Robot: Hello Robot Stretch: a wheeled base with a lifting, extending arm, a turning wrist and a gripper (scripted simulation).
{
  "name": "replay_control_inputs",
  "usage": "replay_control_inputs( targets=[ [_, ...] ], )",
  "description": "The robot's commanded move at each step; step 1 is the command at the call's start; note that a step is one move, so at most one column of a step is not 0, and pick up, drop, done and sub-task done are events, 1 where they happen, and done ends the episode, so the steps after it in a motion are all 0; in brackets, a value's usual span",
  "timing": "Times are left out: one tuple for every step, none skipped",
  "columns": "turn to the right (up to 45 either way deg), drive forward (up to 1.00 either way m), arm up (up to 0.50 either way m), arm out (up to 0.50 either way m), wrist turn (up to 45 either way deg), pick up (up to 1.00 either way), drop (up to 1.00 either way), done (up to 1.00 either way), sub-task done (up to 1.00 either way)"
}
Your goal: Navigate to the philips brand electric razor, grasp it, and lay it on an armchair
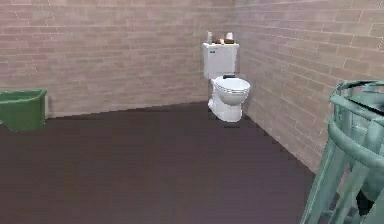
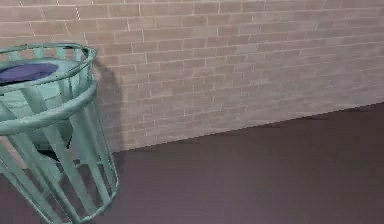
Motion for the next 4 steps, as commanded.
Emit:
replay_control_inputs(
  targets=[
    [0.0,1.0,0.0,0.0,0.0,0.0,0.0,0.0,0.0],
    [3.0,0.0,0.0,0.0,0.0,0.0,0.0,0.0,0.0],
    [0.0,0.15,0.0,0.0,0.0,0.0,0.0,0.0,0.0],
    [9.0,0.0,0.0,0.0,0.0,0.0,0.0,0.0,0.0]
  ],
)
